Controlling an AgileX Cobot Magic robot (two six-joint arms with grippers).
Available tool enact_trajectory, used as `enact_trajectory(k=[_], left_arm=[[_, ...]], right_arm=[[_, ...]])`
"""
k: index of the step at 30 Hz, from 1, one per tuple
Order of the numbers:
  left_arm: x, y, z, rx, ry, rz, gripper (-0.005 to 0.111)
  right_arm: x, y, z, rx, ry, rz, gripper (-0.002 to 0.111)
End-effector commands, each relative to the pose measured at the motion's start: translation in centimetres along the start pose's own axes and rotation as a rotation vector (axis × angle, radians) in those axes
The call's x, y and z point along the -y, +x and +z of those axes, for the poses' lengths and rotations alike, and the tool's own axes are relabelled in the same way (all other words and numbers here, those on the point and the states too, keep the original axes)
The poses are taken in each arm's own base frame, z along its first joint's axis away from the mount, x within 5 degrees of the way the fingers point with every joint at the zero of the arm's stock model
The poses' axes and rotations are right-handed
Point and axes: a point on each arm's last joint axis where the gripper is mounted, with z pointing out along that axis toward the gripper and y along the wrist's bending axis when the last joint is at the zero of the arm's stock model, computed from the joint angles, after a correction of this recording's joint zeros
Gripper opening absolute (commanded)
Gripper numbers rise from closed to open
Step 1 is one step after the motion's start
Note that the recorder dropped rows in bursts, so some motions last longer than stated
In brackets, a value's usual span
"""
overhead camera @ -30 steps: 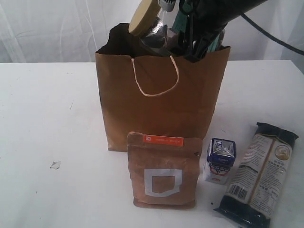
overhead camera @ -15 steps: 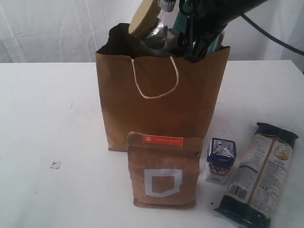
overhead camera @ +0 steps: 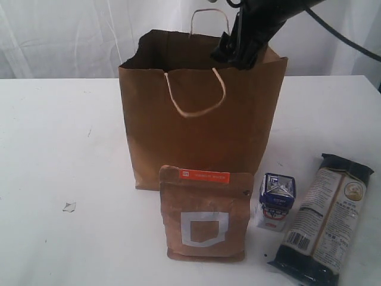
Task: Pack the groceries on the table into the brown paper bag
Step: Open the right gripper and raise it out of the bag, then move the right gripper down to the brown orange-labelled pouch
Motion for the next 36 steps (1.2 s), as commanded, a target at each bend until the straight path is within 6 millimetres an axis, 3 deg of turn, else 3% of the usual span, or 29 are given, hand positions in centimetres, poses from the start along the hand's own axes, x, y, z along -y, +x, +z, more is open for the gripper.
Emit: enact_trajectory(k=[1, 11, 24, 29, 30, 36], left_arm=[[0.0, 0.1, 0.0, -0.003, 0.001, -0.007, 0.053], [0.0, 0.1, 0.0, -0.003, 0.001, -0.007, 0.053], [0.0, 0.1, 0.0, -0.003, 0.001, -0.007, 0.053], [0.0, 0.1, 0.0, -0.003, 0.001, -0.007, 0.053], [0.0, 0.1, 0.0, -0.003, 0.001, -0.007, 0.053], [0.0, 0.1, 0.0, -0.003, 0.001, -0.007, 0.053]], right_arm=[[0.3, -0.3, -1.3, 0.009, 0.013, 0.006, 0.097], [-0.6, 1.5, -6.1, -0.107, -0.041, 0.117, 0.097], [0.0, 3.8, -15.0, -0.140, 0.121, 0.409, 0.097], [-1.6, 5.9, -18.3, -0.151, 0.187, 0.507, 0.097], [-2.4, 6.5, -19.0, -0.146, 0.202, 0.595, 0.097], [-5.7, 8.5, -19.9, -0.174, 0.181, 0.782, 0.097]])
